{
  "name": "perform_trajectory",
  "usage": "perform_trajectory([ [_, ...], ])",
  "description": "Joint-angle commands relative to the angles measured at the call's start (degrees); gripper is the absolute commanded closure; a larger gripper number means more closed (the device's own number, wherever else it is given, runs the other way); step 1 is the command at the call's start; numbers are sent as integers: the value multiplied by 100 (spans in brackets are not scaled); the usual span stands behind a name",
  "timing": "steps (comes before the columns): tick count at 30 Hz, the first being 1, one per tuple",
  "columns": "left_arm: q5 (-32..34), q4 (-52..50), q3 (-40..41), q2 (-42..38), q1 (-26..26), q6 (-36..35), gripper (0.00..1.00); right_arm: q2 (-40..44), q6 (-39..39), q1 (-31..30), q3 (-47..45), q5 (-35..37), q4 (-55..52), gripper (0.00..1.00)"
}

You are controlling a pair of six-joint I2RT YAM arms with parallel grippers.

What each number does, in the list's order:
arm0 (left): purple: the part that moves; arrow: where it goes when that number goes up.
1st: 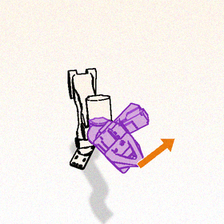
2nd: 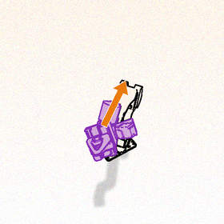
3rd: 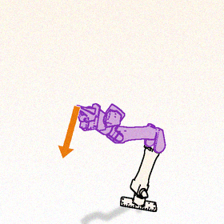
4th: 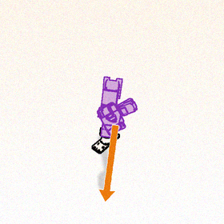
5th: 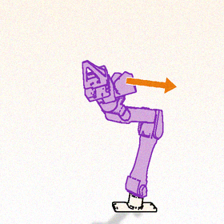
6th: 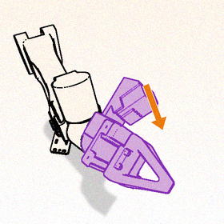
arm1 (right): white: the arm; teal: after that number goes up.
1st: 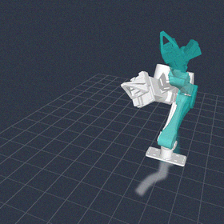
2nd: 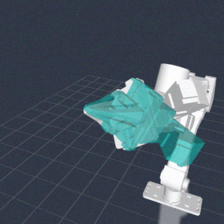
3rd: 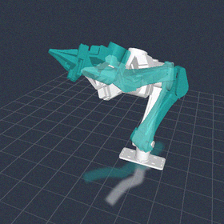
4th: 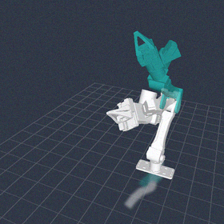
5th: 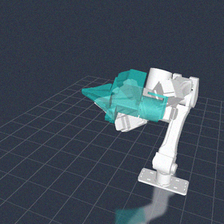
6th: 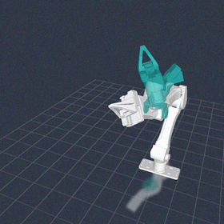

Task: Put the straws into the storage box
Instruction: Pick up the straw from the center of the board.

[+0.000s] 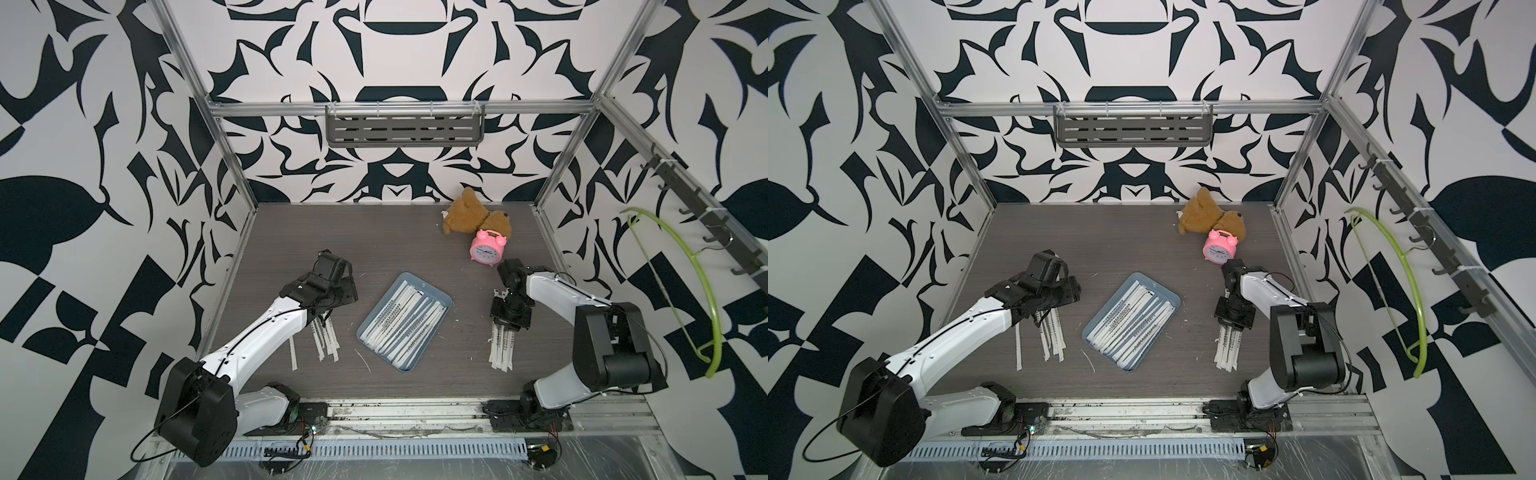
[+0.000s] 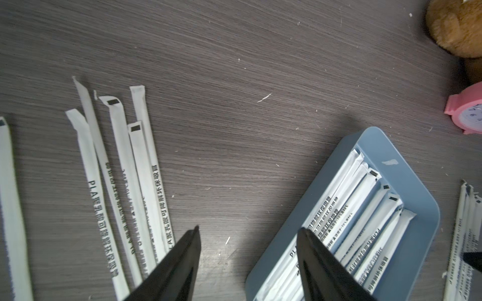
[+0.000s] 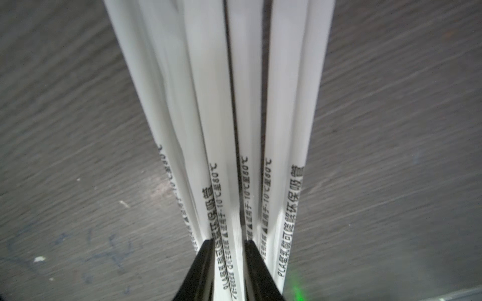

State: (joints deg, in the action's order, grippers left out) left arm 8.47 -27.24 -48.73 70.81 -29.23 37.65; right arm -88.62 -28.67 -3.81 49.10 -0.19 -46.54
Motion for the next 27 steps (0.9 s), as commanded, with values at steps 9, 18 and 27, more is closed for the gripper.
perform_trajectory([
  [9, -416, 194, -42, 140, 3, 111, 36, -308, 80, 7, 28, 79, 184, 82],
  [18, -294, 115, -76, 83, 2, 2, 36, 332, 6, -419, 486, 297, -588, 85],
  [27, -258, 123, -86, 39, 4, -72, 36, 398, -506, -958, 802, -30, -659, 88],
])
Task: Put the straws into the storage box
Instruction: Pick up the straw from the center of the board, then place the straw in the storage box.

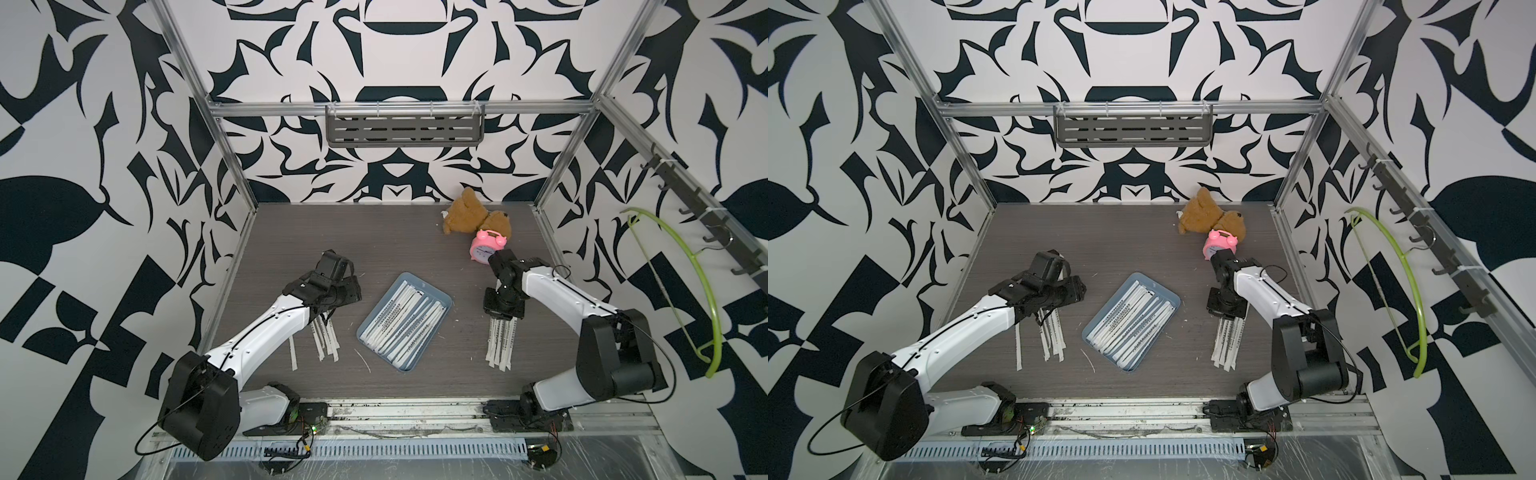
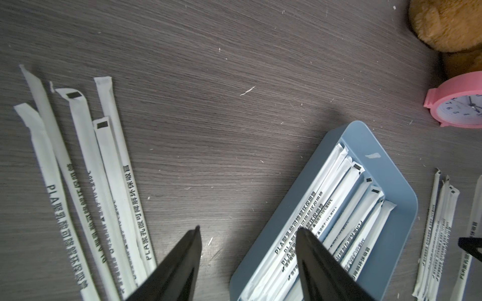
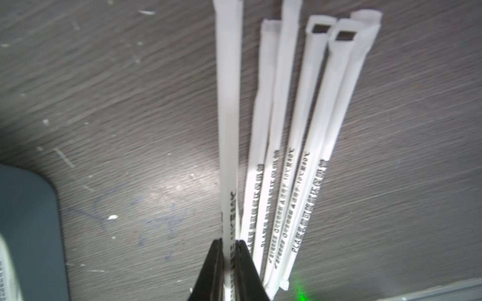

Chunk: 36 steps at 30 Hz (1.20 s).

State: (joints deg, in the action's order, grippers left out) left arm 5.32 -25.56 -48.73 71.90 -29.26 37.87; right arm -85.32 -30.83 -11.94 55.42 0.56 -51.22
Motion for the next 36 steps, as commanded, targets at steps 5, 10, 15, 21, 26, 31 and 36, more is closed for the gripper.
perform_trajectory([
  [5, 108, -155, -84, -88, 12, -214, 36, 234, -1091, -733, 397, -388, -39, 90],
  [10, 90, -243, -128, -71, 9, -319, 37, 481, -3252, -2272, 886, 431, 218, 93],
  [15, -179, -170, -98, 6, 4, -254, 37, -119, -4939, -3246, 1272, 955, 338, 99],
  [21, -172, -137, -3, -91, 7, -271, 38, -1099, -5624, -3694, 1619, 609, 403, 100],
  [26, -137, -97, 114, -149, 4, -263, 38, -1318, -5824, -3758, 1557, 479, 486, 100],
  [31, -160, -15, 171, -82, 4, -262, 38, -1442, -5865, -3756, 1414, 386, 487, 97],
  [36, -178, 11, 176, -58, 7, -245, 38, -1644, -5914, -3758, 1390, 253, 437, 95],
])
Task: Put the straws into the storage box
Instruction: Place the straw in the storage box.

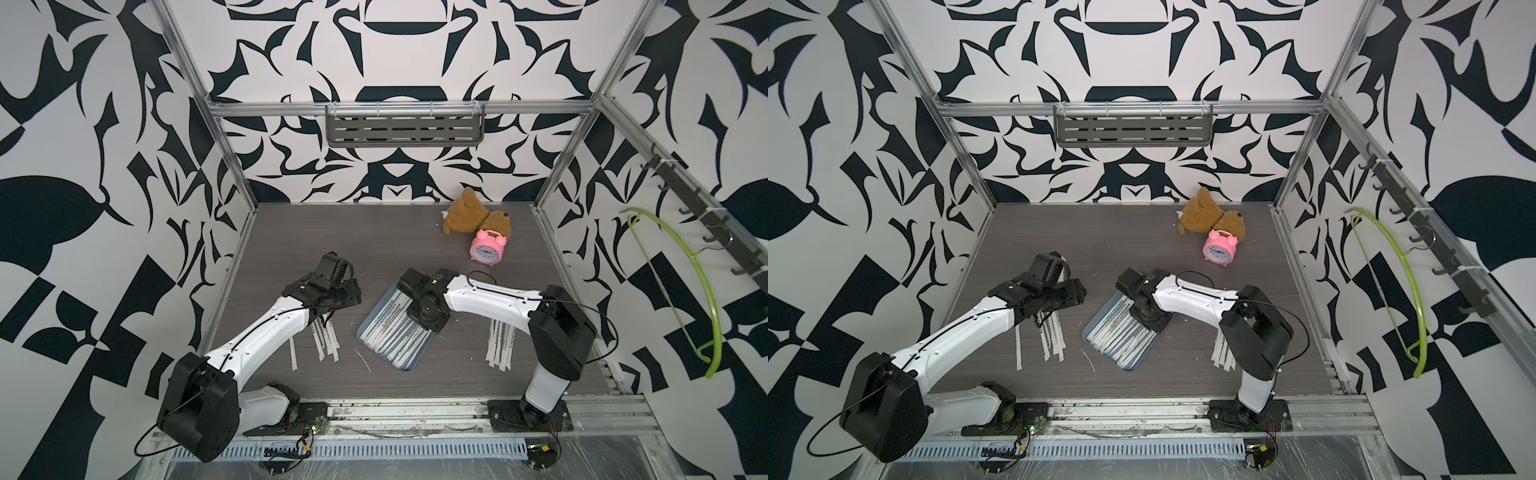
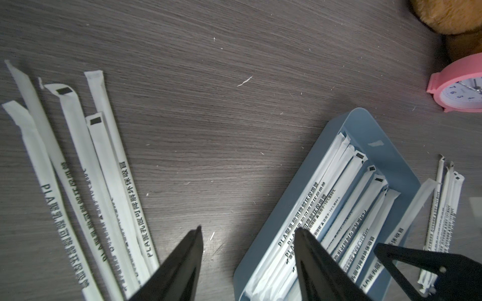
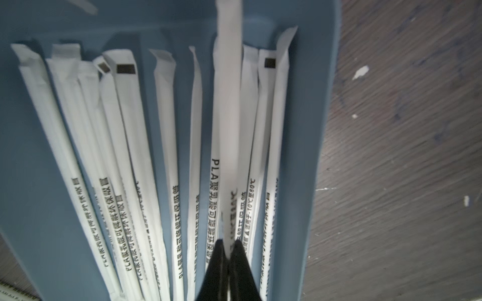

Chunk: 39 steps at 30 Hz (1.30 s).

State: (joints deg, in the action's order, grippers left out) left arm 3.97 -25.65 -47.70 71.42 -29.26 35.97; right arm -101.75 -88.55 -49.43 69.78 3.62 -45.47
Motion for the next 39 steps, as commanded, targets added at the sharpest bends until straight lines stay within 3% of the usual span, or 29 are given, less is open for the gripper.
perform_trajectory([
  [1, -43, 26, 77, -15, 7, -46, 38, -2, -161, -13, -81, -75, -91, 95],
  [20, -10, -67, -12, -56, 8, -46, 38, -49, -88, -6, 15, -161, -180, 76],
  [25, 498, -499, -80, -223, 15, -14, 41, 173, 128, -12, 203, -1, -458, 73],
  [27, 687, -811, -55, -389, 175, 153, 45, 368, 405, -7, 319, 126, -610, 70],
  [33, 375, -1229, 429, -563, 875, 731, 53, 491, 1554, -14, 529, 408, -665, 69],
  [37, 883, -1673, 407, -556, 1467, 853, 47, 730, 1649, -54, 204, 417, -94, 71],
  [39, 669, -1484, 494, -515, 2134, 693, 42, 784, 1793, -80, 262, 609, -87, 72],
])
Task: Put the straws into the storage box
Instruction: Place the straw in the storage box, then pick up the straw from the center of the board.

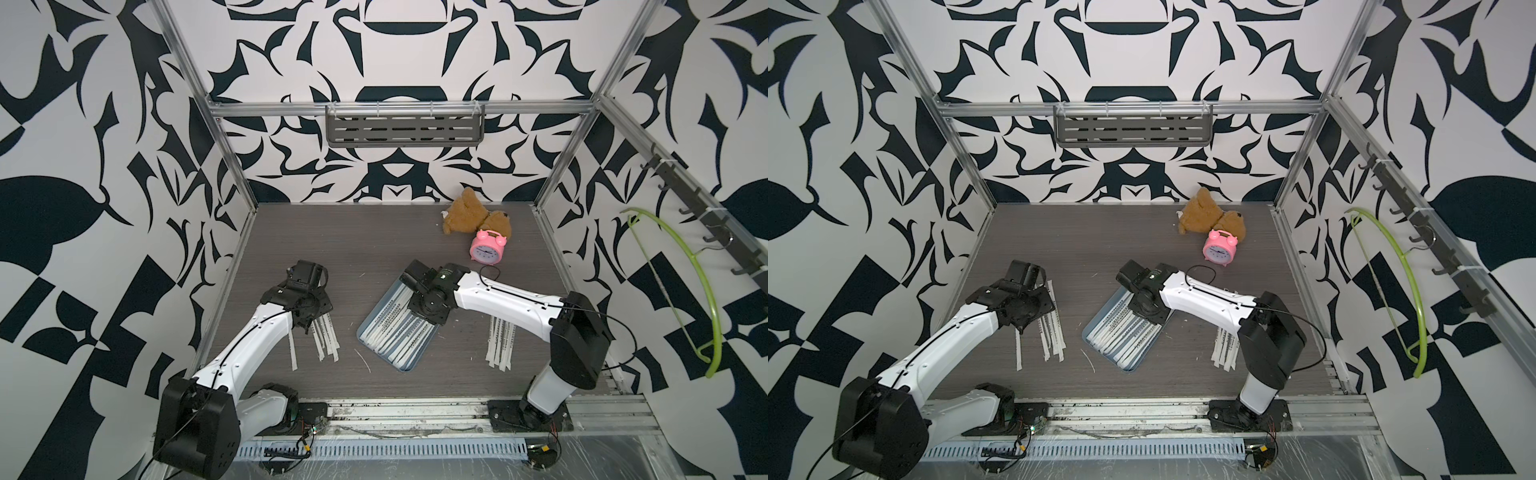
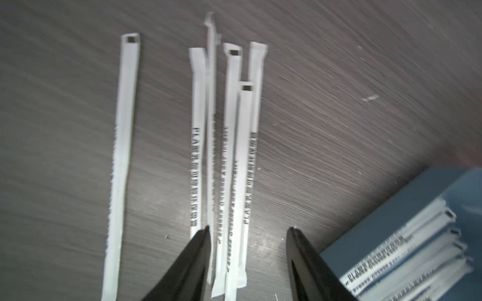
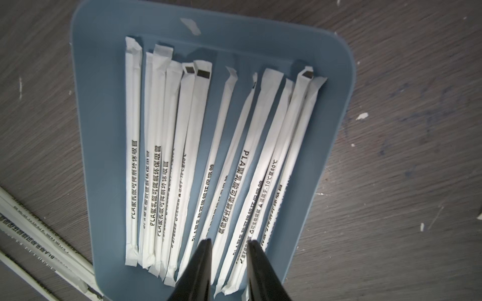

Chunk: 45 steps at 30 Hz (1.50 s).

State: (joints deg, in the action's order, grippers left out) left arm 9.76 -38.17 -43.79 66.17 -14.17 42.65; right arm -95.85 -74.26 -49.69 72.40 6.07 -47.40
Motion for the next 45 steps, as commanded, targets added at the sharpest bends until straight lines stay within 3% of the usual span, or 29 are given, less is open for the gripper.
perform_trajectory([
  [1, -111, -113, 116, 75, 874, -61, 41, 219, 425, -61, 13, 504, 115, 73],
  [4, -464, -15, -70, 503, 1313, -274, 39, 306, 677, -73, -61, 770, 234, 73],
  [12, -383, -79, -124, 1400, 2250, -780, 38, 560, 1151, -50, -335, 927, 457, 73],
  [17, -631, 41, -118, 1873, 2257, -877, 44, 662, 1333, 60, -539, 829, 614, 74],
  [22, -662, 133, 51, 1783, 2217, -802, 50, 724, 1422, 208, -683, 667, 723, 74],
  [27, -607, 267, 135, 1978, 2103, -751, 78, 725, 1454, 267, -701, 615, 766, 74],
  [31, -317, 240, 56, 2021, 1684, -662, 80, 741, 1441, 274, -675, 606, 782, 74],
  [36, -434, 228, -26, 2049, 1654, -722, 82, 674, 1376, 267, -631, 548, 793, 75],
  [45, -2, -286, -600, 938, 1429, -885, 94, 606, 1205, 276, -473, 590, 740, 75],
])
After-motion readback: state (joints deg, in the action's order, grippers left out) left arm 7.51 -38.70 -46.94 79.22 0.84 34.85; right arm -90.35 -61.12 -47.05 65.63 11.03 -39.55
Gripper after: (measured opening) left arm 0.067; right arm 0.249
